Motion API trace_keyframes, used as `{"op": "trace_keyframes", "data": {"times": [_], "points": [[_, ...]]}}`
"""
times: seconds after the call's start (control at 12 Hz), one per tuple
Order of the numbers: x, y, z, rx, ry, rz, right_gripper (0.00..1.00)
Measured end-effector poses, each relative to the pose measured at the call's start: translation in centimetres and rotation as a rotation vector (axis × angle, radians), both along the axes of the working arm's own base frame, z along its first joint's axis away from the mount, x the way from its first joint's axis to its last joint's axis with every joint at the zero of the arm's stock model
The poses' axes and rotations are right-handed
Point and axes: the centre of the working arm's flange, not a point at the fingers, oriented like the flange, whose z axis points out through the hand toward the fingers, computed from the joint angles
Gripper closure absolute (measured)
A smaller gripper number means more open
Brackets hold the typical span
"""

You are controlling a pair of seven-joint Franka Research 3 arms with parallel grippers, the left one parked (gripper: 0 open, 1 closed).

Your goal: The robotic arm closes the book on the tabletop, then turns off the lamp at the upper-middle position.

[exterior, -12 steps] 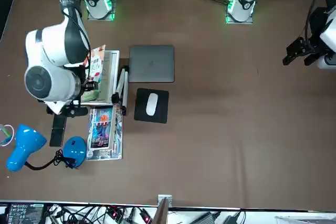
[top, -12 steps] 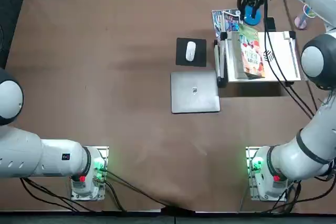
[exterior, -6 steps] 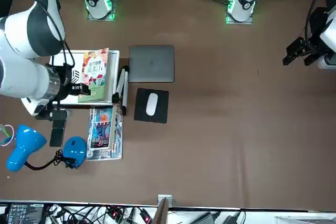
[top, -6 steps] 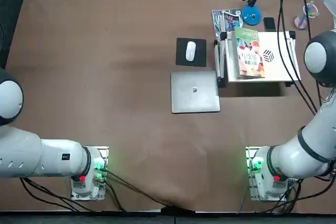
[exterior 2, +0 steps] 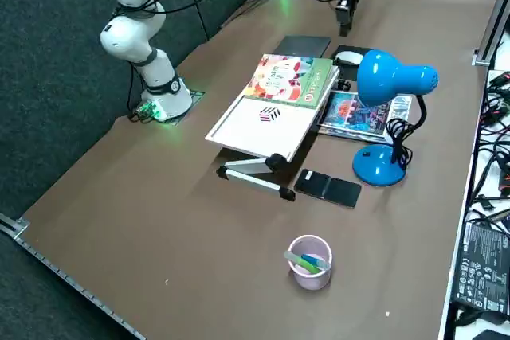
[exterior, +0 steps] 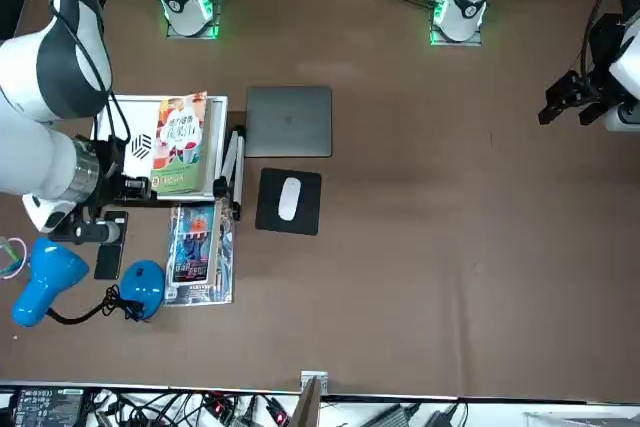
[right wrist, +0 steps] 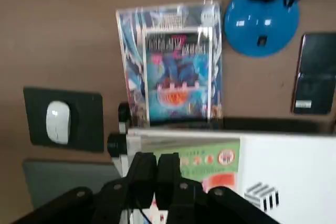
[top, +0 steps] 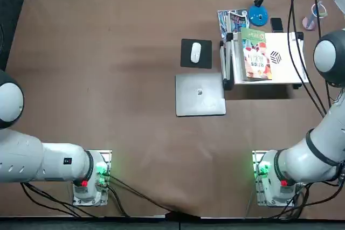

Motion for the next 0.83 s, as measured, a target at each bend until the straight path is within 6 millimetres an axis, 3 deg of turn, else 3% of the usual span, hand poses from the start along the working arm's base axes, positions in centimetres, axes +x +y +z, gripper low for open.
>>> {"op": "trace_keyframes", "data": {"times": [0.42,0.83], "points": [[2.7,-0.6,-1.9,-0.024,-0.137,-0.017,0.95],[3.3,-1.7,-7.1,-0.118,-0.162,0.004,0.99]]}}
